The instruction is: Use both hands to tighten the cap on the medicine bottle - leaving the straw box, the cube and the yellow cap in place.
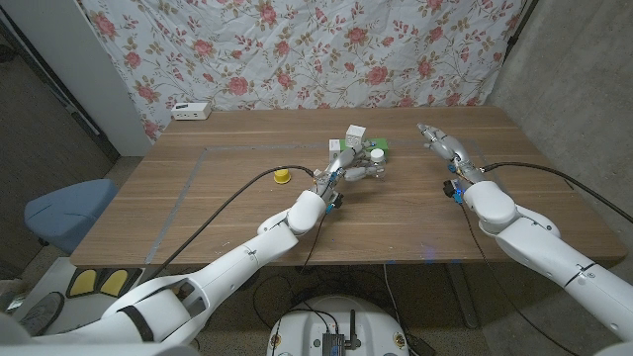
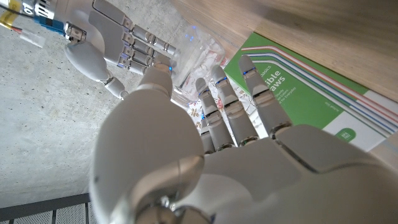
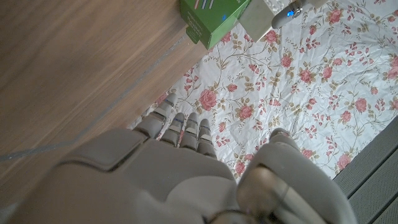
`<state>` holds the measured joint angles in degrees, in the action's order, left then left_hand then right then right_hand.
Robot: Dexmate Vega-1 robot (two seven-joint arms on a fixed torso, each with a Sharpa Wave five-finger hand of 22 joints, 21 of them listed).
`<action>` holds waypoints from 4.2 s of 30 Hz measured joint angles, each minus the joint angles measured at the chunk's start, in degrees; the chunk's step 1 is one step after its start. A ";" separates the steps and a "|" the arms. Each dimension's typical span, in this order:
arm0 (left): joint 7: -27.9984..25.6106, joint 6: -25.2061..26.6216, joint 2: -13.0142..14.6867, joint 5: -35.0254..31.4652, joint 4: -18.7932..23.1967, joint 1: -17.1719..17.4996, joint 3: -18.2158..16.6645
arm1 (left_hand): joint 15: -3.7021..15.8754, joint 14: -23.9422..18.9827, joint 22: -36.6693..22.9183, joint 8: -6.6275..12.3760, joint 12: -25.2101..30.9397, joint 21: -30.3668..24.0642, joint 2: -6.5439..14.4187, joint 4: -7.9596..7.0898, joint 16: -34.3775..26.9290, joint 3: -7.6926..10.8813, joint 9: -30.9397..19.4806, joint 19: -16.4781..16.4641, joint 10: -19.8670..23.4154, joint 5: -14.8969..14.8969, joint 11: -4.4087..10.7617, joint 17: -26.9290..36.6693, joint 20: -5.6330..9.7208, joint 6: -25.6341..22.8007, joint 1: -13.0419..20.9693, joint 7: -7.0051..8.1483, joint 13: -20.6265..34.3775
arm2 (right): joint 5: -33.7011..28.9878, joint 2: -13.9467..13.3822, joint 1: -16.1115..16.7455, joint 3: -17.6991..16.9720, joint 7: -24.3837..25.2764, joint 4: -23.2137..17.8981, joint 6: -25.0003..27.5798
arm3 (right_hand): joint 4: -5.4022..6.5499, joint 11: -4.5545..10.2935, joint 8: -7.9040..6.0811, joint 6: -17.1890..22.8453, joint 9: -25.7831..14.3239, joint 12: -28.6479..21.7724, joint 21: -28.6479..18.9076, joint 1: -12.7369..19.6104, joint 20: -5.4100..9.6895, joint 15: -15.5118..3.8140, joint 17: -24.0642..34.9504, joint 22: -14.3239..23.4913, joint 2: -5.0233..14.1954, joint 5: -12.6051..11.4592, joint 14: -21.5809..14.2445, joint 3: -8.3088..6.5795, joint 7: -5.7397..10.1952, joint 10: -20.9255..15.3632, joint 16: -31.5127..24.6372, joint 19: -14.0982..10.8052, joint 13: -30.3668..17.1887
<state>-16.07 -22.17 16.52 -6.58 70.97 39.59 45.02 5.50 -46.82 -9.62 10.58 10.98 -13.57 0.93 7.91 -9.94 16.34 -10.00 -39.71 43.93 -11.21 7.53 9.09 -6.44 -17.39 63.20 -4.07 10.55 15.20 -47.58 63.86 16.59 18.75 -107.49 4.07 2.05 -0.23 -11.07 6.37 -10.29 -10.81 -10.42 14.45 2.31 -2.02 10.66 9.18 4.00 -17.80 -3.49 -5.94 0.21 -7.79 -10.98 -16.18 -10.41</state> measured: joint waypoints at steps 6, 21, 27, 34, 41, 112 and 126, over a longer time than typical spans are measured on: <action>-0.01 -0.05 -0.16 -0.62 -0.43 -0.53 0.38 | 0.05 -0.40 0.00 0.00 0.00 0.00 0.10 0.24 0.00 0.23 0.00 -0.41 -0.08 0.00 -0.08 -0.02 0.41 0.00 0.10 0.00 0.00 | -1.10 -1.35 0.67 -0.41 0.80 -2.85 3.24 | -1.03 -0.40 -0.16 0.71 0.00 0.00 0.00 1.17 0.00 0.19 0.00 0.00 -0.13 0.00 -0.19 -0.23 0.10 -0.40 0.00 0.00 -0.14; 0.24 0.98 -0.10 -1.68 -0.12 -1.70 1.56 | 0.23 -0.59 -0.13 0.00 0.07 0.01 0.16 0.05 0.00 0.42 0.00 -0.71 0.21 0.11 -0.40 -0.02 0.72 0.00 0.17 0.00 -0.05 | -3.87 -3.05 1.40 -0.95 1.63 -6.57 9.54 | -3.22 -0.39 -0.80 2.87 0.01 0.00 0.00 4.10 0.00 0.18 0.01 0.00 -0.88 0.11 -0.18 -0.68 -0.01 -0.40 0.00 0.00 -0.13; 0.24 0.98 0.10 -1.68 0.66 -1.84 1.95 | 0.23 -0.59 -0.12 0.00 0.07 0.24 0.17 0.05 0.00 0.42 0.00 -1.24 0.20 0.11 -0.40 -0.02 0.63 0.00 0.15 0.00 -0.03 | -4.99 -3.05 1.40 -0.95 1.72 -6.57 11.70 | -4.51 -0.39 -1.03 3.93 -0.26 0.00 0.00 5.55 -0.12 0.49 -0.27 0.00 -1.44 0.27 -0.49 -0.86 -0.16 -0.40 0.00 -0.13 -0.13; 1.13 4.96 0.23 -3.38 1.25 -1.91 2.17 | 0.23 -0.59 -0.12 0.00 0.07 0.25 0.55 0.05 0.00 0.41 0.00 -1.47 0.41 0.11 -0.80 -0.02 0.58 0.00 -0.25 0.00 0.01 | -5.61 -6.15 1.09 -0.76 1.60 -13.41 13.07 | -7.08 -1.97 -1.24 4.93 -0.27 -0.23 0.00 9.01 -0.48 1.33 -0.20 0.00 -1.71 1.71 -0.93 -1.84 -0.39 -0.67 0.00 -1.31 -0.12; 1.50 5.56 0.46 -3.62 1.84 -2.20 2.62 | 0.44 -1.21 -0.12 0.00 0.07 0.25 0.55 -0.18 0.01 0.64 0.00 -1.73 0.40 0.22 -0.81 -0.11 0.72 0.00 -0.25 0.00 0.00 | -6.82 -8.01 0.07 -0.22 -0.24 -15.82 16.95 | -9.15 -2.76 -1.24 5.80 -0.53 -0.23 0.00 11.85 -4.31 3.70 -0.11 0.31 -1.85 3.61 -0.81 -2.97 -0.46 0.14 0.00 -1.65 -0.41; 0.66 5.97 -0.17 -5.92 -0.21 -4.74 4.34 | 1.03 -3.08 -0.10 0.00 -0.10 1.94 0.44 -0.07 0.01 1.50 0.00 -2.24 1.97 0.27 -0.67 -0.17 1.23 -0.62 -1.85 -0.02 -0.04 | -21.68 -17.67 -28.95 21.53 -34.26 -27.10 44.27 | -12.18 -4.07 -3.13 13.05 -2.65 0.22 0.23 21.17 -9.82 9.49 0.15 0.29 -3.83 1.23 4.66 -6.89 1.30 5.98 0.61 3.50 -0.67; 0.56 6.26 -0.11 -6.02 0.27 -4.65 4.46 | 1.16 -3.55 -0.10 0.00 0.07 1.94 0.21 -0.07 0.01 1.49 0.00 -2.23 2.09 0.28 -0.55 -0.12 1.23 -0.60 -2.06 0.00 0.02 | -28.53 -16.74 -30.94 24.88 -38.14 -27.06 44.47 | -12.56 -3.76 -4.01 15.54 -3.18 -0.01 -0.18 25.27 -9.38 9.05 0.14 0.29 -4.75 0.73 4.21 -8.46 4.75 6.28 -0.07 2.62 -0.66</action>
<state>-15.51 -15.91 16.41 -12.60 71.24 34.95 49.47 6.66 -50.38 -9.72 10.58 11.05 -11.63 1.14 7.83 -9.93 17.84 -9.99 -41.95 46.02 -10.94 6.98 8.96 -5.21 -17.99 61.14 -4.07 10.57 -13.33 -64.32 32.91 41.47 -19.38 -134.54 48.54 -10.51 -3.99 -15.08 21.91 -13.47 -10.82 -10.60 39.72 -7.07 7.03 10.80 9.47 -0.75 -17.07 0.71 -14.40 4.96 -1.51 -11.05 -13.56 -11.08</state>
